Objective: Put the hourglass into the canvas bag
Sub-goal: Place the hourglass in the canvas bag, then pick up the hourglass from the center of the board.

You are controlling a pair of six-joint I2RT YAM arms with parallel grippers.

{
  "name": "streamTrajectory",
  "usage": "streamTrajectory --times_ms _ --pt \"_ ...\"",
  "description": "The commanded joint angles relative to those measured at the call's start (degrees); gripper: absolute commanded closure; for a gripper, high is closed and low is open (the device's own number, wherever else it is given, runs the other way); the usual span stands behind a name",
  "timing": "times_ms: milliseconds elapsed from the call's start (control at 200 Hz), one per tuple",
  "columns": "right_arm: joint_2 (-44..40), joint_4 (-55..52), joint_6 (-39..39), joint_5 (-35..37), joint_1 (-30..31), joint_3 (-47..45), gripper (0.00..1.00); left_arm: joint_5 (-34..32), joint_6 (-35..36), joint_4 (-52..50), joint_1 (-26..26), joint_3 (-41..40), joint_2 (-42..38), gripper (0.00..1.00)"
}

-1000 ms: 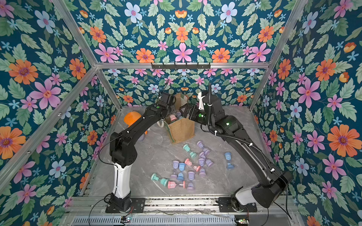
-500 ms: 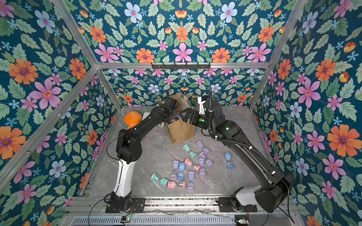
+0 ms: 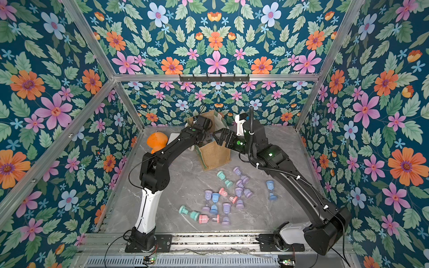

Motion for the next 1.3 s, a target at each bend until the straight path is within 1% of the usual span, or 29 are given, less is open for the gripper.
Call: streamTrajectory --times_ms 0,105,235,335,480,580,740,795,895,1015,1140,1205,1295 --pt "-1.2 2.7 0.6 -0.5 0.0 -0.8 0.01 -0.3 0.9 -0.7 0.1 0.9 -0.4 0.41" --pt "-2.1 3.1 0.7 -0.5 0.0 -1.5 0.01 0.3 0.9 -1.1 0.1 1.5 -1.4 0.41" --pt "-3.2 1.8 0.1 -0.3 0.0 -2.5 0.01 0.9 1.5 -1.4 0.0 1.7 -4.4 0.39" --pt "-5.1 1.7 -0.9 0.7 0.0 -5.4 0.01 1.3 2.2 -1.8 0.0 1.9 -7.9 0.37" --pt "-7.2 0.9 -2.9 0.3 0.0 -8.5 0.01 1.6 3.3 -2.6 -0.4 -0.1 -14.6 0.35" --pt "-8.2 0.3 -4.5 -0.3 0.0 -11.2 0.01 1.8 3.7 -2.1 -1.4 -5.2 -21.3 0.34" --pt "-9.1 -0.7 -6.5 -2.0 0.0 -15.7 0.01 2.8 4.1 -1.1 -4.4 -15.9 -32.3 0.33" --pt "-9.2 -0.7 -7.0 -3.3 0.1 -17.2 0.01 3.5 4.1 -1.2 -5.8 -19.2 -35.6 0.32" --pt "-10.0 0.1 -8.6 -5.5 0.6 -20.5 0.01 2.1 3.8 -2.3 -9.3 -25.2 -41.5 0.32" --pt "-11.3 -0.2 -10.9 -4.2 2.9 -24.1 0.01 1.4 2.4 -2.5 -13.2 -33.4 -48.3 0.32" --pt "-11.8 -1.7 -11.6 -3.1 5.3 -26.7 0.01 2.9 -1.0 -3.6 -16.5 -41.1 -52.7 0.32" --pt "-12.2 -1.1 -11.5 -2.4 6.7 -28.8 0.01 3.8 -2.0 -4.7 -17.9 -44.3 -53.4 0.32" --pt "-12.3 -0.5 -11.0 -2.8 7.8 -31.8 0.01 2.8 -4.0 -6.4 -19.9 -48.4 -53.8 0.32"
